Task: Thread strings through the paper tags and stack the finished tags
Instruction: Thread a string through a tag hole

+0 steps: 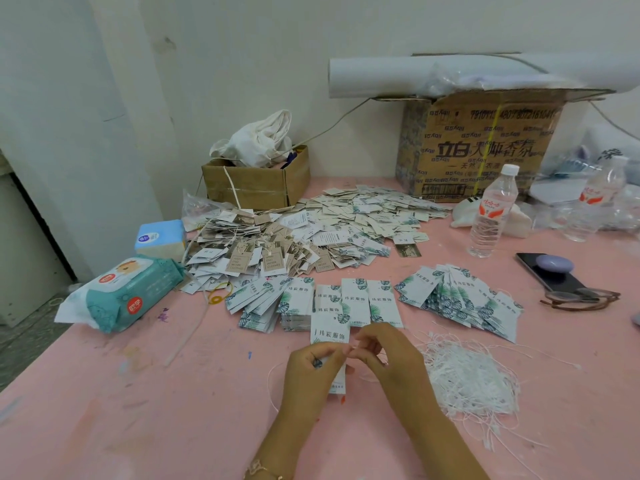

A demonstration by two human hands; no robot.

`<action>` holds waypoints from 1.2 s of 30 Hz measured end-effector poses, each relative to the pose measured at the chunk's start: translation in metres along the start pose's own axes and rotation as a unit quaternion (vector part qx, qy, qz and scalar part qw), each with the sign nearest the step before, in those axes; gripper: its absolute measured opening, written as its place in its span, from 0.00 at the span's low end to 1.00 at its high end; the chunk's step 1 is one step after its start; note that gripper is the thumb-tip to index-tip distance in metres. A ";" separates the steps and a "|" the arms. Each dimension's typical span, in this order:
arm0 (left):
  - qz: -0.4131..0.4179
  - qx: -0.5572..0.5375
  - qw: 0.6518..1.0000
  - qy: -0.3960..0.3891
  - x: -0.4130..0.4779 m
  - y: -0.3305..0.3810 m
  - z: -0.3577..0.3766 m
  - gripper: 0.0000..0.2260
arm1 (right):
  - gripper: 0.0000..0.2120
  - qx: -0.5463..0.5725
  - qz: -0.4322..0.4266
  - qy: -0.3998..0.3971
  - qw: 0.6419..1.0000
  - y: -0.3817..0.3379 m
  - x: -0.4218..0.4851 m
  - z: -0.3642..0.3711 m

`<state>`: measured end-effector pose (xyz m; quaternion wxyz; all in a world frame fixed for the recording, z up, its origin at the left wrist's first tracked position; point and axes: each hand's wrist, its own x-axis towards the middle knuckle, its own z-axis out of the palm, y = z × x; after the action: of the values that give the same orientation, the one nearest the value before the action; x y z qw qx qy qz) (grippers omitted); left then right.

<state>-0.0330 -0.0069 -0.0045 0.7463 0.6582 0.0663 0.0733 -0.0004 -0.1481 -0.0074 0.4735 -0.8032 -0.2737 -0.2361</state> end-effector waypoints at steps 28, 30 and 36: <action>-0.048 -0.235 0.967 0.080 0.011 0.003 -0.014 0.05 | 0.08 0.005 0.104 -0.040 0.994 0.016 0.002 -0.004; -0.059 -0.277 0.954 0.100 0.013 0.004 -0.018 0.08 | 0.09 -0.014 0.117 -0.043 0.992 0.016 0.001 -0.005; -0.035 -0.374 0.922 0.096 0.014 0.006 -0.021 0.08 | 0.13 -0.079 0.139 -0.068 0.985 0.017 0.002 -0.009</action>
<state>-0.0234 0.0173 -0.0008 0.9302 0.3185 0.1283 0.1299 0.0110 -0.1625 -0.0132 0.4169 -0.8826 -0.1712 -0.1337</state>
